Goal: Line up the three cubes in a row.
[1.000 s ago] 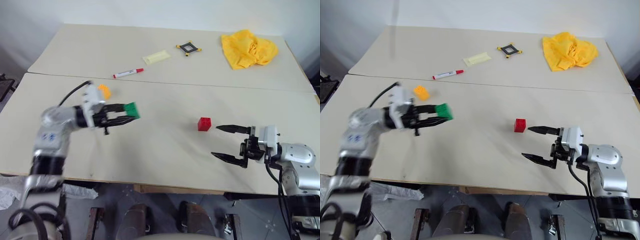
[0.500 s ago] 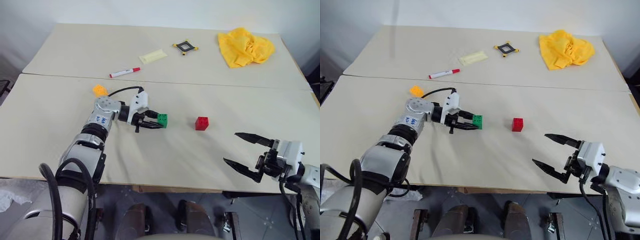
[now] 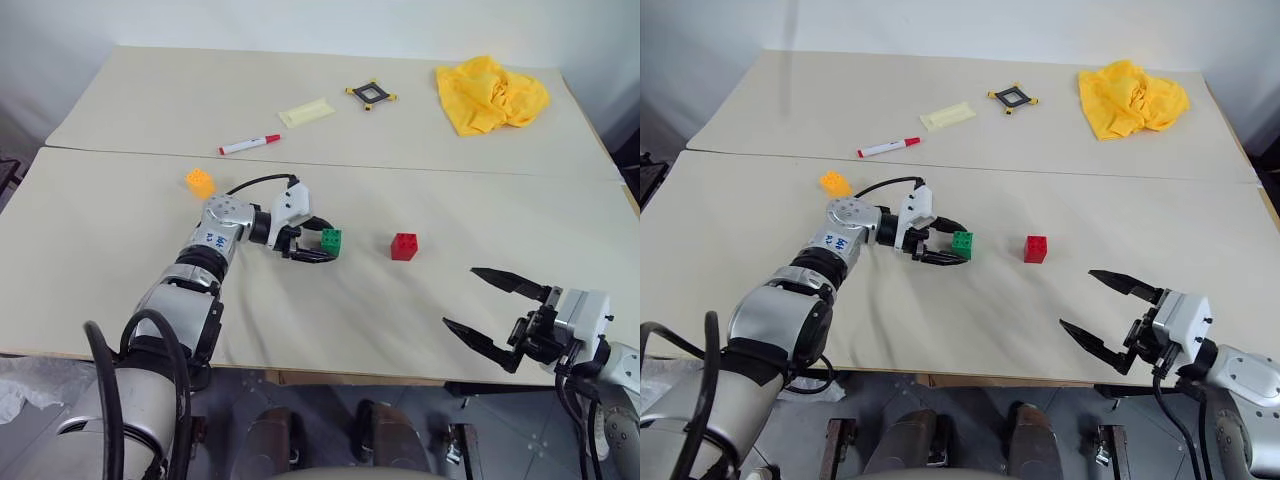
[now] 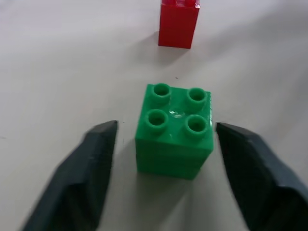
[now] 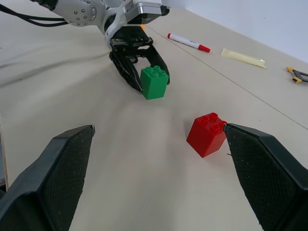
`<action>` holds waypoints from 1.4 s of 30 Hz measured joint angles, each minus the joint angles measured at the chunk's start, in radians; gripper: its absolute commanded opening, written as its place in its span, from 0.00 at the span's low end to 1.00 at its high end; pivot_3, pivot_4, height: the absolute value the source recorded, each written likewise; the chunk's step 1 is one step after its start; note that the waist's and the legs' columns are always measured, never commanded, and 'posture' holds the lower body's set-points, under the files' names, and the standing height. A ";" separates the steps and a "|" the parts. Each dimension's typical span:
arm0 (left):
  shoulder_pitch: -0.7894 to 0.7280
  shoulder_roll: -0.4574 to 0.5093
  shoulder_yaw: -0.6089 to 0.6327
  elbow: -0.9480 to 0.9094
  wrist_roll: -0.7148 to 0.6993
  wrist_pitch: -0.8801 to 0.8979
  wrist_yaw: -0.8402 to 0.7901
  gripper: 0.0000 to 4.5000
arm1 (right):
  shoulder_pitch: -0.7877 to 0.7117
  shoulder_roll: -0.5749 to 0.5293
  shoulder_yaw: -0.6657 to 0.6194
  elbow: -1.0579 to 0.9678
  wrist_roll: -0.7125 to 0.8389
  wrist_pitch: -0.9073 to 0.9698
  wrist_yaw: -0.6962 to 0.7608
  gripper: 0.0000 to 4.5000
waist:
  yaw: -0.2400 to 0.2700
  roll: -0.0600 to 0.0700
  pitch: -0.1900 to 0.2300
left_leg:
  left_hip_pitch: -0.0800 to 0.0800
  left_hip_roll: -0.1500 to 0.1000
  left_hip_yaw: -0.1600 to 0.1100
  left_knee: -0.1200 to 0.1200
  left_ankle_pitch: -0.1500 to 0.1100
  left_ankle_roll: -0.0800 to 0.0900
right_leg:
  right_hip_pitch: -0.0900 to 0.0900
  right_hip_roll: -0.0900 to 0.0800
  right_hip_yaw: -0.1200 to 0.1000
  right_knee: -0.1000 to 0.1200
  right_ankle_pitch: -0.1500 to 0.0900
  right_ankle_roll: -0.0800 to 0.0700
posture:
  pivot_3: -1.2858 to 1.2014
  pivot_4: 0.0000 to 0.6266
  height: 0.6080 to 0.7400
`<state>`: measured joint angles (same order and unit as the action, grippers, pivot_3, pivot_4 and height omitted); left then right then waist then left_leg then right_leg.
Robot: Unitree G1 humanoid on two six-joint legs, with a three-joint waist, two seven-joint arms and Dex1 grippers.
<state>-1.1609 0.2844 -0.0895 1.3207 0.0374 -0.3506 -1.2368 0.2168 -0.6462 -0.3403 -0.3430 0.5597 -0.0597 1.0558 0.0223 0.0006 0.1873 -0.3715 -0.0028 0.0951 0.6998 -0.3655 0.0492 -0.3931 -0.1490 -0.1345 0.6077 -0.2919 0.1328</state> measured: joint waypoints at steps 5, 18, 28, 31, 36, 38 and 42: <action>0.022 0.065 0.094 -0.035 -0.058 -0.042 -0.070 0.98 | -0.090 0.001 0.064 0.022 0.003 0.019 0.004 1.00 | -0.004 0.000 0.000 | 0.000 0.001 0.000 0.000 0.000 0.000 | 0.000 0.000 0.000 0.000 0.000 0.000 | 0.52 0.24 1.00; 0.979 0.225 0.608 -1.066 -0.424 0.290 0.396 0.98 | -0.462 0.133 0.235 0.264 -0.033 0.021 0.006 1.00 | -0.045 0.000 0.000 | 0.001 0.001 -0.007 0.001 -0.001 0.000 | 0.001 -0.003 0.002 0.004 0.000 -0.001 | 0.52 0.24 1.00; 1.389 0.039 0.774 -1.517 -0.536 0.479 0.745 0.98 | -0.526 0.159 0.293 0.320 -0.058 -0.018 0.063 1.00 | -0.005 -0.001 0.000 | 0.002 0.000 -0.008 0.002 -0.001 0.000 | 0.004 -0.005 0.005 0.002 0.000 -0.001 | 0.52 0.24 1.00; 1.339 0.040 0.740 -1.551 -0.535 0.515 0.814 0.98 | -0.528 0.159 0.294 0.320 -0.052 -0.008 0.070 1.00 | -0.001 0.000 -0.001 | 0.002 0.000 -0.006 0.002 -0.001 -0.001 | 0.003 -0.005 0.004 0.003 0.000 -0.001 | 0.52 0.24 1.00; 1.106 0.066 0.601 -1.516 -0.481 0.629 0.938 0.98 | -0.534 0.158 0.293 0.315 -0.045 0.007 0.072 1.00 | 0.002 -0.001 -0.001 | 0.002 0.000 -0.005 0.002 -0.001 -0.001 | 0.002 -0.002 0.004 0.003 0.000 -0.001 | 0.52 0.24 1.00; 0.998 0.122 0.542 -1.449 -0.452 0.634 0.927 0.98 | -0.538 0.158 0.293 0.308 -0.044 0.018 0.066 1.00 | 0.000 -0.001 -0.001 | 0.002 0.001 -0.004 0.001 -0.001 -0.001 | 0.001 -0.002 0.004 0.003 0.000 -0.001 | 0.52 0.24 1.00; 0.818 0.240 0.455 -1.202 -0.398 0.591 0.808 0.98 | -0.533 0.157 0.292 0.301 -0.045 0.023 0.054 1.00 | -0.017 -0.001 -0.002 | 0.002 0.002 -0.001 -0.001 0.000 -0.001 | 0.000 0.000 0.003 0.003 0.000 -0.001 | 0.52 0.24 1.00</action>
<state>-0.3429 0.5244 0.3658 0.1187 -0.3606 0.2405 -0.4284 -0.3163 -0.4888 -0.0484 -0.0420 0.5150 -0.0372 1.1100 0.0057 -0.0003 0.1858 -0.3692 -0.0012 0.0939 0.6993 -0.3659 0.0479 -0.3930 -0.1490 -0.1317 0.6105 -0.2923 0.1317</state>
